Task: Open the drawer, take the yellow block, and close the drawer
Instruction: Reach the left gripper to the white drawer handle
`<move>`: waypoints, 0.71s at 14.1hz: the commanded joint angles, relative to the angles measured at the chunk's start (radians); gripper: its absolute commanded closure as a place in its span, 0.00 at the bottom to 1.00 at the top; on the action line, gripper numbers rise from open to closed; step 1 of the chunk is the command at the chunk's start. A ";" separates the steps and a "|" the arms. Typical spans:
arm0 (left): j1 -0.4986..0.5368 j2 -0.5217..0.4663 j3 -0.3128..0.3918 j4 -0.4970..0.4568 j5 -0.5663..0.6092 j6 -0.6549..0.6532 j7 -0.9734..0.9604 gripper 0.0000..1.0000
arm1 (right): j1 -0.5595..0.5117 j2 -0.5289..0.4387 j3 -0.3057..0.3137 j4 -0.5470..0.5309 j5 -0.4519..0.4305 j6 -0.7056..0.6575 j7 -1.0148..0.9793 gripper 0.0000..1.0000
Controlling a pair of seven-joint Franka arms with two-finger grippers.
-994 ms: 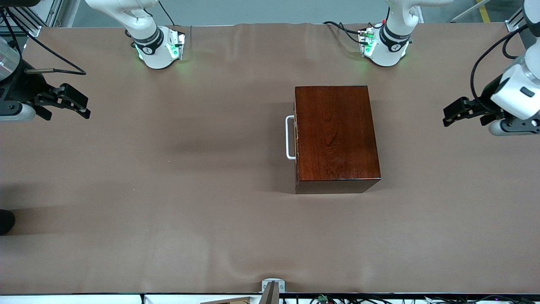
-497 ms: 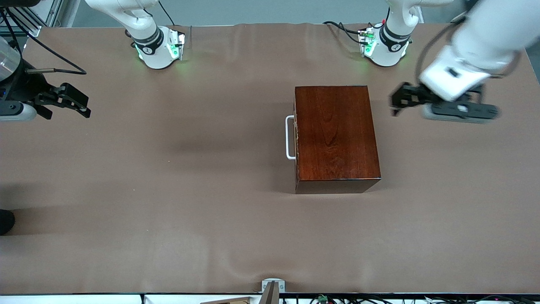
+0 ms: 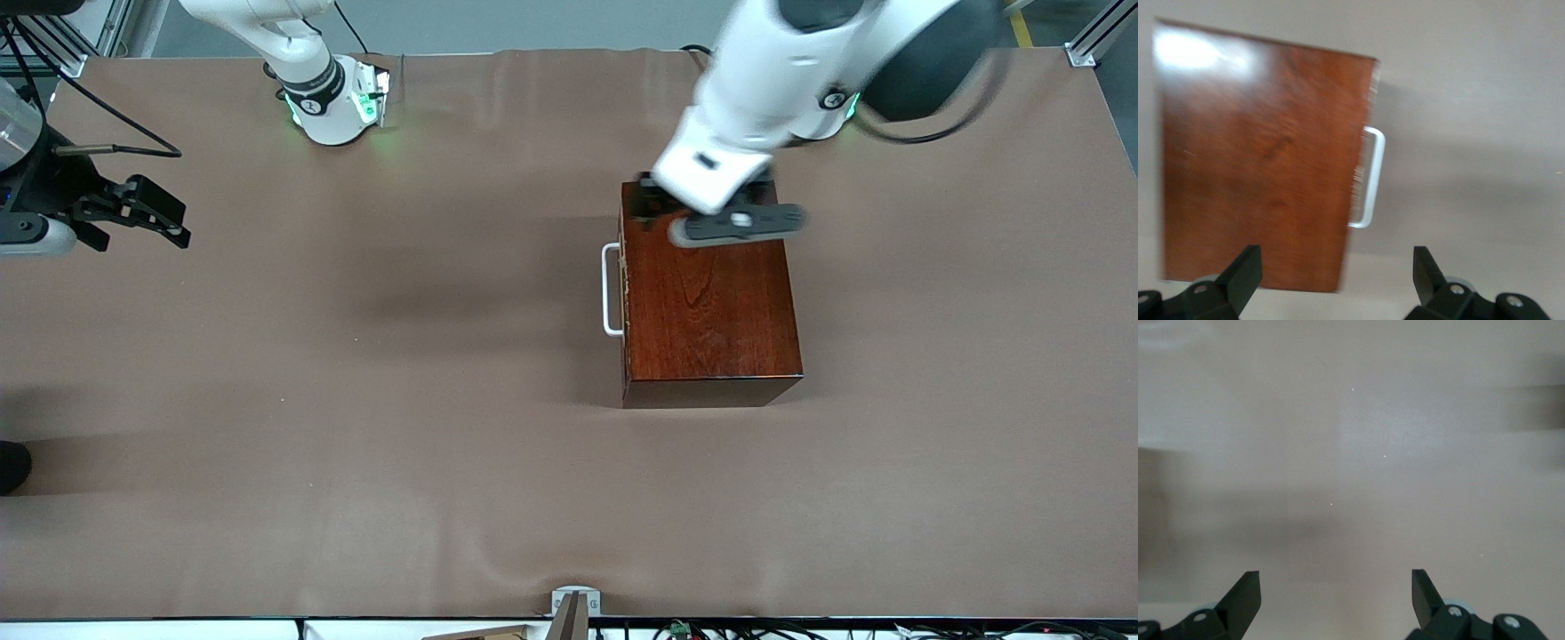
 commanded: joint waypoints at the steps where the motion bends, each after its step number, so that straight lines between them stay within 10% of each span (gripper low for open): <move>1: -0.112 0.103 0.019 0.076 0.017 0.046 -0.063 0.00 | 0.003 0.001 0.001 0.006 -0.013 -0.009 0.014 0.00; 10: -0.394 0.328 0.208 0.076 0.178 0.081 -0.060 0.00 | 0.004 0.001 0.001 0.008 -0.013 -0.008 0.014 0.00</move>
